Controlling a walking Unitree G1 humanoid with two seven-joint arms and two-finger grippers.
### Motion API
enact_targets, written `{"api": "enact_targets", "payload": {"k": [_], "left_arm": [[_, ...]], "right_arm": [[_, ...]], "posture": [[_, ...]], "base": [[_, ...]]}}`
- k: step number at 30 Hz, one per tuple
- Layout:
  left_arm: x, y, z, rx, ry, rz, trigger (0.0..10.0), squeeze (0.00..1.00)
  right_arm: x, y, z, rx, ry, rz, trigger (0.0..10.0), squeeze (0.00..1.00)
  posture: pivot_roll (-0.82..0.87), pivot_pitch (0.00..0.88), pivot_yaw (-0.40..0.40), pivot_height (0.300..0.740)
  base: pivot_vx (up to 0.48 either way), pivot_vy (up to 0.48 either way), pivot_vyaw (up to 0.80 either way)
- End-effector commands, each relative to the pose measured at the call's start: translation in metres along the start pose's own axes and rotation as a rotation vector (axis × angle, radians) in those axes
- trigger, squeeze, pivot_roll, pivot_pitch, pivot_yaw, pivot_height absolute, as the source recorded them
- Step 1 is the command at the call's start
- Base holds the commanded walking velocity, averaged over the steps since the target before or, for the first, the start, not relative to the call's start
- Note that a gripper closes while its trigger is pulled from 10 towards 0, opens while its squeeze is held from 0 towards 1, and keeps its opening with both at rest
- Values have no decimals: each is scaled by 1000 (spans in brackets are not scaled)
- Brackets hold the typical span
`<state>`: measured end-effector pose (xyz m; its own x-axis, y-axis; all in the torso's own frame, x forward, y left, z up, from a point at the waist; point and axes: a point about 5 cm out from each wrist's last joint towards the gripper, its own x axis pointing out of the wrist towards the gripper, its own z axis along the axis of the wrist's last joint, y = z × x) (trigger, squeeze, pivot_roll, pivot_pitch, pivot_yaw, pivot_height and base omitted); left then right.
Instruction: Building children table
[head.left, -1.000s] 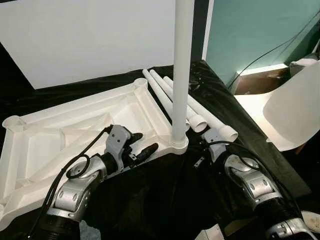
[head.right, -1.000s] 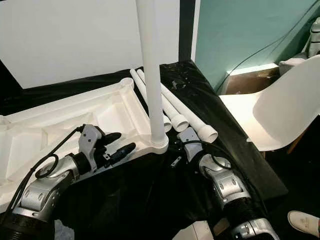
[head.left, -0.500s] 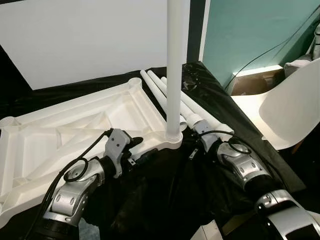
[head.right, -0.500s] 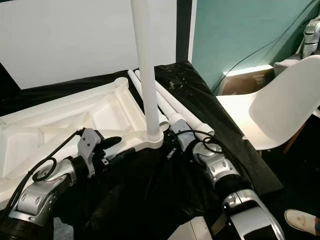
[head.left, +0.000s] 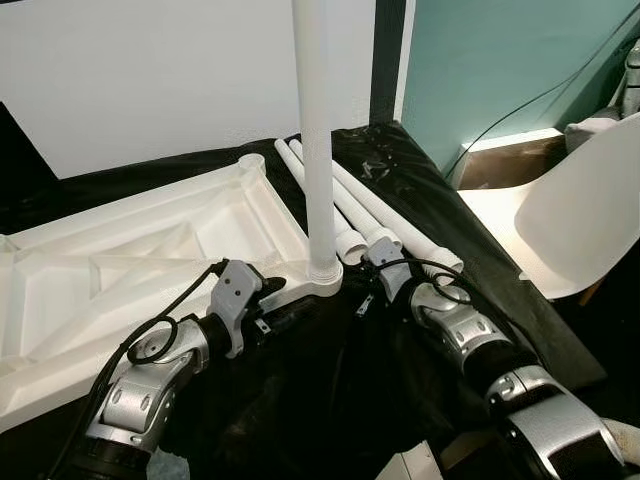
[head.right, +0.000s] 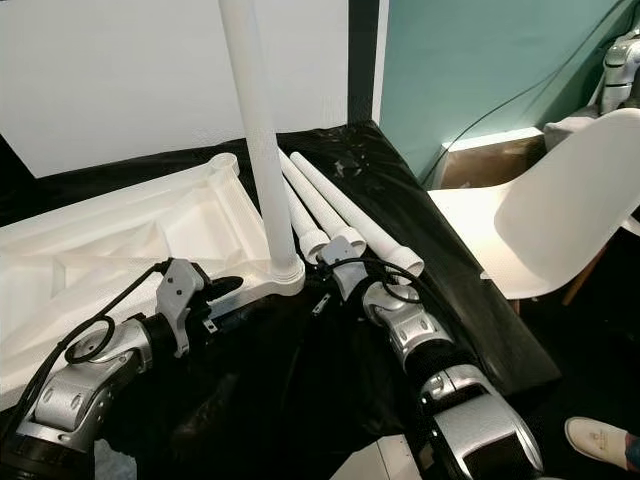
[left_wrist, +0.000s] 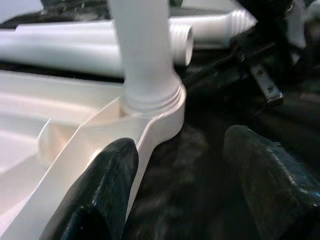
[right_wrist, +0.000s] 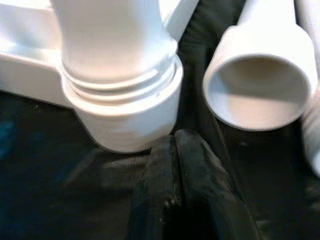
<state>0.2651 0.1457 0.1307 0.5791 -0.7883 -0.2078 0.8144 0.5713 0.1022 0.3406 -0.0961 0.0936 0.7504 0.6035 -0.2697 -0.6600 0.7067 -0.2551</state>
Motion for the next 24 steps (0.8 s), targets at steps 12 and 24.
{"api": "enact_targets", "payload": {"k": [12, 24], "left_arm": [[-10, 47, -15, 81, 170, 209, 10000, 0], [-38, 37, -34, 29, 320, -19, 10000, 0]], "right_arm": [[-42, 8, -17, 68, -16, -144, 10000, 0], [-44, 8, -7, 70, -14, -196, 10000, 0]], "posture": [[-105, 0, 89, 740], [-105, 0, 89, 740]], "base": [[0, 0, 0], [0, 0, 0]]}}
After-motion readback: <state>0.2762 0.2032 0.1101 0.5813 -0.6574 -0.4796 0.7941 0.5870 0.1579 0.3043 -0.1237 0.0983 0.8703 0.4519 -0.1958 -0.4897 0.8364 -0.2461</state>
